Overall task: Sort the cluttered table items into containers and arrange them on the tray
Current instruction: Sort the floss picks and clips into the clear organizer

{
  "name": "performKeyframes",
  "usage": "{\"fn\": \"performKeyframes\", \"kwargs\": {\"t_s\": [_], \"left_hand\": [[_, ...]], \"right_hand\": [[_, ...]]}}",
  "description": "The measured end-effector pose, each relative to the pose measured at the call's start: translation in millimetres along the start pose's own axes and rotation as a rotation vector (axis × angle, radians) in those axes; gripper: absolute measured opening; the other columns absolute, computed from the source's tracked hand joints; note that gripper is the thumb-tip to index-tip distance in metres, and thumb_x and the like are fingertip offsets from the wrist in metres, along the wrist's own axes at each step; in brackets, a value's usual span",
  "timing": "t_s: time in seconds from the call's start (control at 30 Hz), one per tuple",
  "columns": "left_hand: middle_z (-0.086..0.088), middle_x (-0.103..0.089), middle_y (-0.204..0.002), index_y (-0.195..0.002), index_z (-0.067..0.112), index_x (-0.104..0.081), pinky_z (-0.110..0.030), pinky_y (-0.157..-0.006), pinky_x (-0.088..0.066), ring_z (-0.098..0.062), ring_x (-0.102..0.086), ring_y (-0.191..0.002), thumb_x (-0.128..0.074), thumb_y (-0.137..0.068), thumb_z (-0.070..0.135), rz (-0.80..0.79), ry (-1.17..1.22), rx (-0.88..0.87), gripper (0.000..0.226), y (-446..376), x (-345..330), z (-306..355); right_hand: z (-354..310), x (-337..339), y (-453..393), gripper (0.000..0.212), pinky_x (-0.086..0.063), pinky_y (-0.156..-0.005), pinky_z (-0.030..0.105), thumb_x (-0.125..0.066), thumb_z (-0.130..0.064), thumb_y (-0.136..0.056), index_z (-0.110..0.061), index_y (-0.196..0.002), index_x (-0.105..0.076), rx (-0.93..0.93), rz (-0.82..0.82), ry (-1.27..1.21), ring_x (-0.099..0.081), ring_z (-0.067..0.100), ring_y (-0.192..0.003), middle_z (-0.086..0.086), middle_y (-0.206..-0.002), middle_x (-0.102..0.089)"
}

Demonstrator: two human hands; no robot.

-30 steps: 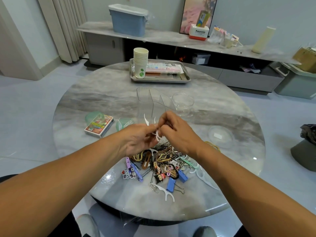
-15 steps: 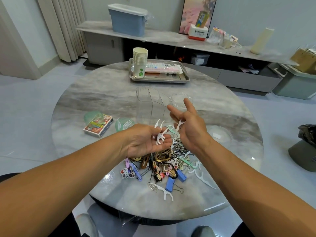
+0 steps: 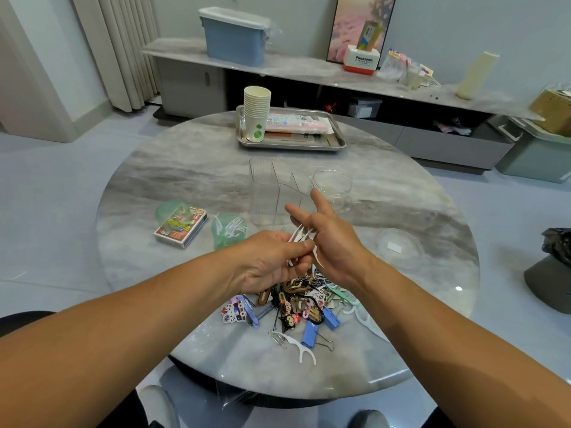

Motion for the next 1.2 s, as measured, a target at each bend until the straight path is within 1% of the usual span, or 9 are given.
{"fn": "performKeyframes", "kwargs": {"t_s": [0.1,0.27,0.4,0.57,0.77,0.9,1.0,1.1,1.2], "left_hand": [[-0.006,-0.064,-0.076,-0.110,0.000,-0.061,-0.018,-0.057,-0.055,-0.009,-0.060,-0.063,-0.065,-0.095,0.004,0.034,0.012,-0.017,0.016,-0.7,5.0,4.1],[-0.006,-0.064,-0.071,-0.102,0.000,-0.064,-0.017,-0.053,-0.053,-0.007,-0.058,-0.058,-0.060,-0.098,0.002,0.111,0.002,-0.057,0.006,-2.6,13.2,11.4],[-0.007,-0.061,-0.073,-0.104,-0.001,-0.065,-0.017,-0.055,-0.054,-0.009,-0.056,-0.061,-0.059,-0.098,0.001,0.130,-0.101,-0.061,0.009,-3.0,14.8,10.8],[-0.010,-0.062,-0.077,-0.109,-0.004,-0.065,-0.019,-0.064,-0.058,-0.012,-0.060,-0.064,-0.057,-0.099,-0.002,0.090,-0.139,-0.047,0.013,-3.1,16.1,10.5],[-0.009,-0.067,-0.078,-0.110,0.000,-0.066,-0.021,-0.061,-0.057,-0.012,-0.064,-0.064,-0.051,-0.103,0.002,0.055,-0.173,0.009,0.017,-0.1,14.9,9.8],[-0.017,-0.066,-0.094,-0.126,-0.004,-0.058,-0.029,-0.066,-0.062,-0.021,-0.070,-0.075,-0.046,-0.104,0.000,0.035,0.013,0.103,0.026,4.6,16.4,11.0],[-0.027,-0.062,-0.120,-0.124,-0.010,-0.053,-0.043,-0.086,-0.061,-0.036,-0.072,-0.104,-0.042,-0.096,-0.011,-0.058,0.179,0.118,0.030,11.0,15.5,20.7],[-0.030,-0.050,-0.133,-0.130,-0.010,-0.047,-0.048,-0.106,-0.048,-0.038,-0.054,-0.131,-0.048,-0.085,-0.009,-0.219,0.241,0.086,0.045,17.9,11.8,32.5],[-0.024,-0.049,-0.131,-0.136,-0.009,-0.047,-0.047,-0.111,-0.043,-0.032,-0.052,-0.130,-0.057,-0.093,0.008,-0.227,0.195,0.050,0.047,18.4,12.9,35.9]], "right_hand": [[-0.4,1.1,0.3,0.063,-0.057,-0.083,0.032,-0.056,-0.012,-0.100,-0.026,-0.156,-0.031,-0.042,0.043,0.054,-0.059,0.023,-0.124,0.012,-0.138,-0.060],[1.2,11.8,6.2,0.030,-0.061,-0.059,0.033,-0.076,-0.025,-0.091,-0.005,-0.111,-0.065,-0.151,0.129,0.090,-0.072,0.020,-0.070,0.010,-0.090,-0.075],[-1.4,18.1,4.1,0.011,-0.059,-0.053,0.027,-0.079,-0.011,-0.087,-0.008,-0.085,-0.068,-0.112,0.167,0.137,-0.071,0.016,-0.062,0.010,-0.080,-0.077],[-7.9,25.7,5.0,0.011,-0.053,-0.051,0.023,-0.081,-0.014,-0.085,-0.007,-0.089,-0.074,-0.097,0.180,0.226,-0.061,0.010,-0.053,0.005,-0.074,-0.073],[-14.4,25.7,7.8,0.009,-0.047,-0.056,0.020,-0.081,-0.019,-0.085,-0.012,-0.087,-0.076,-0.030,0.204,0.279,-0.058,0.009,-0.058,0.000,-0.073,-0.072],[-41.1,29.3,11.4,0.009,-0.057,-0.077,0.026,-0.081,-0.016,-0.085,-0.015,-0.093,-0.079,0.367,0.277,0.403,-0.070,0.006,-0.083,0.002,-0.091,-0.077],[-48.1,10.1,19.9,0.013,-0.056,-0.077,0.024,-0.080,-0.008,-0.085,-0.012,-0.097,-0.081,0.672,0.106,0.747,-0.068,0.012,-0.086,0.004,-0.098,-0.068],[-36.2,-10.5,25.3,0.016,-0.056,-0.074,0.023,-0.078,-0.002,-0.085,-0.007,-0.100,-0.081,0.815,-0.087,0.993,-0.067,0.015,-0.087,0.003,-0.100,-0.067],[-30.4,-15.3,28.4,0.021,-0.057,-0.080,0.029,-0.073,0.002,-0.087,-0.007,-0.104,-0.080,0.873,-0.130,1.080,-0.069,0.014,-0.091,0.003,-0.107,-0.072]]}}
Point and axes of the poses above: each hand's wrist, its own y-axis away from the middle knuckle, its own x-axis out of the back of the hand, z = x × y, the point moved 5 cm from there along -y, towards the middle knuckle
